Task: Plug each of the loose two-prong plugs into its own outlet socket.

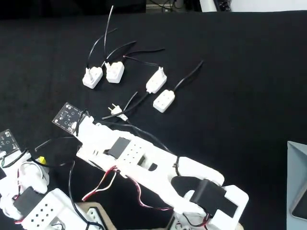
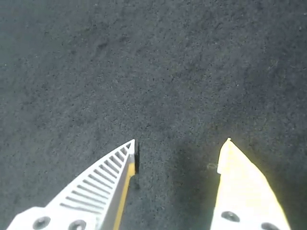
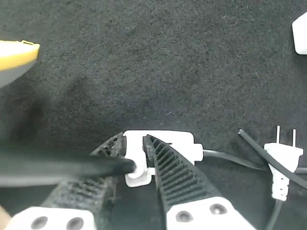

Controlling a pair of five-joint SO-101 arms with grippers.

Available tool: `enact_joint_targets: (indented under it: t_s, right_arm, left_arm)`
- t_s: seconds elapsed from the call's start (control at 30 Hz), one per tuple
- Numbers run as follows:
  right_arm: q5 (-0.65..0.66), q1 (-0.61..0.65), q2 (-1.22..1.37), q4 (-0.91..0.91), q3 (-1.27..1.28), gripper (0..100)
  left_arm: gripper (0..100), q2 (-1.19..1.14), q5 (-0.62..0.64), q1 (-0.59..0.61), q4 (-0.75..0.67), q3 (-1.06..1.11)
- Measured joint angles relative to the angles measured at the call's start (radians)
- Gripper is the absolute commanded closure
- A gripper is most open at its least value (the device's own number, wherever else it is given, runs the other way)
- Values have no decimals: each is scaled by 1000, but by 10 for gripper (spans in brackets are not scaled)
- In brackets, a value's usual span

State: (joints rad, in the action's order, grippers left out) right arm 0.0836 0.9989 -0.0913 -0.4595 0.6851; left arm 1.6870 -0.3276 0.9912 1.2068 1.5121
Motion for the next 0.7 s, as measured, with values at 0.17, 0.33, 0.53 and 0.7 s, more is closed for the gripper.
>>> enact_joint_targets:
  t_s: [0.17,0.33,0.53,0.7]
  right_arm:
    - [0,2,5,126,52,987]
    - [0,12,57,212,72,987]
    - [0,12,60,213,72,987]
    - [0,12,25,146,72,987]
  left_arm:
    - [725,0,0,0,0,0]
    - [725,0,0,0,0,0]
    - [725,0,0,0,0,0]
    - [725,0,0,0,0,0]
